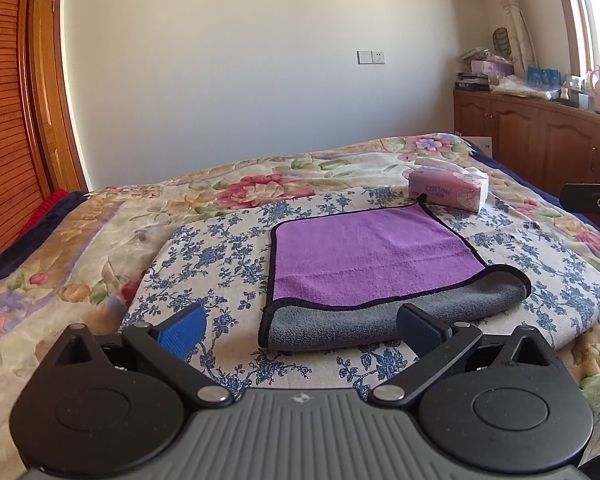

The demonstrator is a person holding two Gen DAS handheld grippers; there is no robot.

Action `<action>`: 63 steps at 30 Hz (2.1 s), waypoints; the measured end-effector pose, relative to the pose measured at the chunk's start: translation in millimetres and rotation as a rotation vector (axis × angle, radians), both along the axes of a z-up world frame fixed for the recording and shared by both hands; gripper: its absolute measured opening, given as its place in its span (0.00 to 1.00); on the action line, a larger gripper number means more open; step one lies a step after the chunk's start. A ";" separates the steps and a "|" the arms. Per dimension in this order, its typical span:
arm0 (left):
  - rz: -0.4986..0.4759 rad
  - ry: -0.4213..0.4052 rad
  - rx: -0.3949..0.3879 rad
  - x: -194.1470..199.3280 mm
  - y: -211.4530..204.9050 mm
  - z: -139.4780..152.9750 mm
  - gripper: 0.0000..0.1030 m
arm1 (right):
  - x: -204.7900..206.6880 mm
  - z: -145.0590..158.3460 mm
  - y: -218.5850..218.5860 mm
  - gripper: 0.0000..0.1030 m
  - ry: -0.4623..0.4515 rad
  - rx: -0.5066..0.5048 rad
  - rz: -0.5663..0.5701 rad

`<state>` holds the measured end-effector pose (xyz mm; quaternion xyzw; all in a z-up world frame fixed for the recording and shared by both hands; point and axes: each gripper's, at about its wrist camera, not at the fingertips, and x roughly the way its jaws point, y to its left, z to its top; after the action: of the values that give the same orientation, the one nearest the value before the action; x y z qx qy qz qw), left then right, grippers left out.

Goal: Fold towel

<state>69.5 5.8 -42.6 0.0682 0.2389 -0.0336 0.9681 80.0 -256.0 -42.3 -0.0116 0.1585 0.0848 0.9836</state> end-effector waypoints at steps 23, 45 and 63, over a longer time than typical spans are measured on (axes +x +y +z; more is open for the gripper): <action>-0.048 0.095 -0.057 47.9 14.6 -17.1 0.85 | 42.5 -18.0 8.5 1.00 0.095 -0.047 0.046; -0.086 0.157 -0.065 90.7 22.9 -36.0 0.65 | 92.1 -49.6 14.7 0.85 0.280 -0.096 0.103; -0.052 0.244 -0.186 125.2 46.4 -52.4 0.54 | 118.5 -72.0 0.9 0.85 0.466 -0.058 0.058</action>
<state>194.7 52.2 -95.0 -0.0201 0.3486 -0.0887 0.9329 198.5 -255.1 -114.3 -0.0246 0.3834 0.1089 0.9168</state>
